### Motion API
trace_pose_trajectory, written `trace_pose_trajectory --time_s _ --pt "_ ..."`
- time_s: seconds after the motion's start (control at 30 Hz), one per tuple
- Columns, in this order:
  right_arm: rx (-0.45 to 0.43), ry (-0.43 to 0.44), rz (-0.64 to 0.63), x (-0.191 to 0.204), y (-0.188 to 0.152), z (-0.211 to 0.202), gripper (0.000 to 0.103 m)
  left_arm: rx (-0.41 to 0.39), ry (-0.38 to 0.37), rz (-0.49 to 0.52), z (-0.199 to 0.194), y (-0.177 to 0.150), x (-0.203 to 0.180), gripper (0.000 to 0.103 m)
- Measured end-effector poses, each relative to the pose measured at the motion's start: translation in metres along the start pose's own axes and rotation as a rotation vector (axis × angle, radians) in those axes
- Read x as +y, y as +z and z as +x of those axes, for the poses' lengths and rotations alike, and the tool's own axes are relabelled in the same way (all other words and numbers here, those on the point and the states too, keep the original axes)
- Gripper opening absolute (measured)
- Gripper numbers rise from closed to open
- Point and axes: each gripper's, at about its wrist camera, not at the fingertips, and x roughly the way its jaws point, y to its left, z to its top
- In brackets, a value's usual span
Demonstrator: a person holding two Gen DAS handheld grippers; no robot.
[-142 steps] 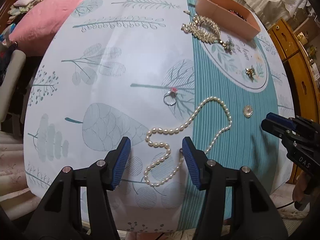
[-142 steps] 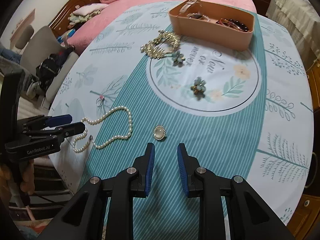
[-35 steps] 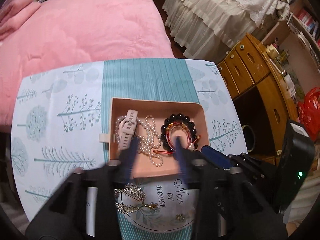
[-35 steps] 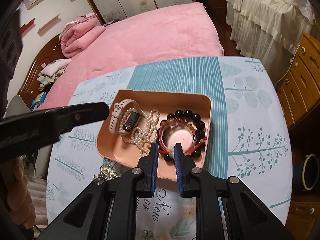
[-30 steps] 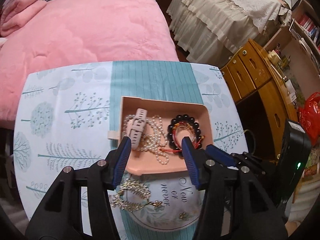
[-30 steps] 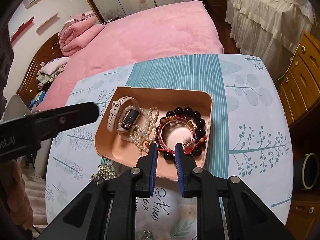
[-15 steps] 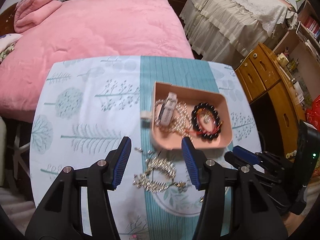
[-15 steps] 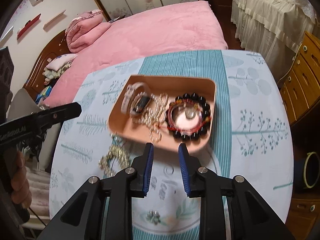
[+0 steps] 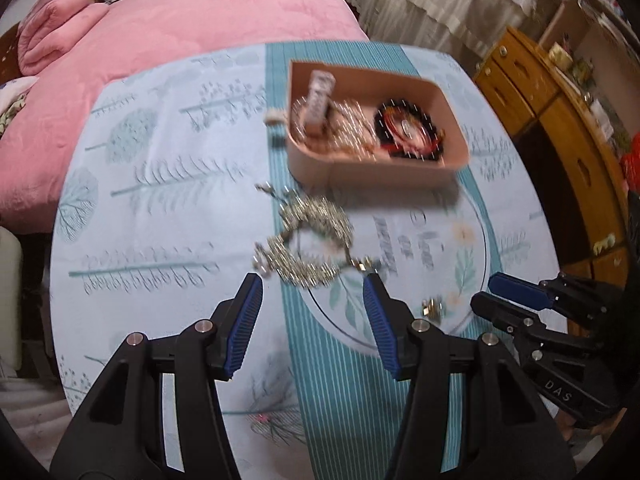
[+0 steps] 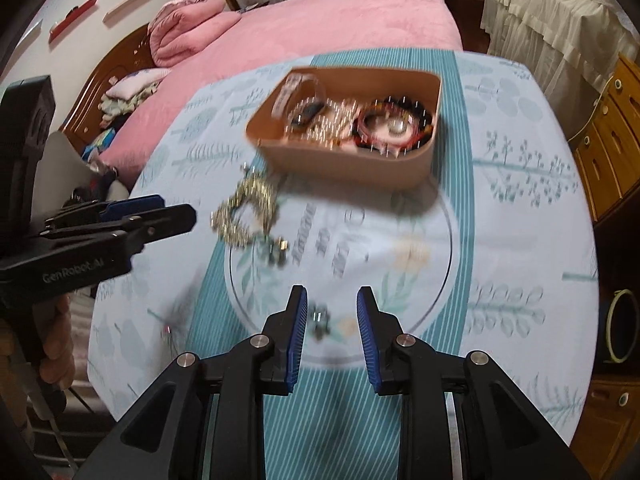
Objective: Organize jewelry
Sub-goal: 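Move left tool toward gold hair comb while right tool approaches blue flower brooch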
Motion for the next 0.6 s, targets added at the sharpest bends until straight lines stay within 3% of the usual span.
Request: trace_pose_trajectory --time_s 0.3,0.6 --pt "0.029 0.016 -0.015 0.007 -0.034 0.013 0.026 0.022 -0.031 0.026 0.018 -0.019 -0.02 0.049" --pt "0.013 0.016 -0.047 0.013 -0.027 0.03 0.026 0.027 -0.053 -0.007 0.03 -0.017 -0.02 0.049"
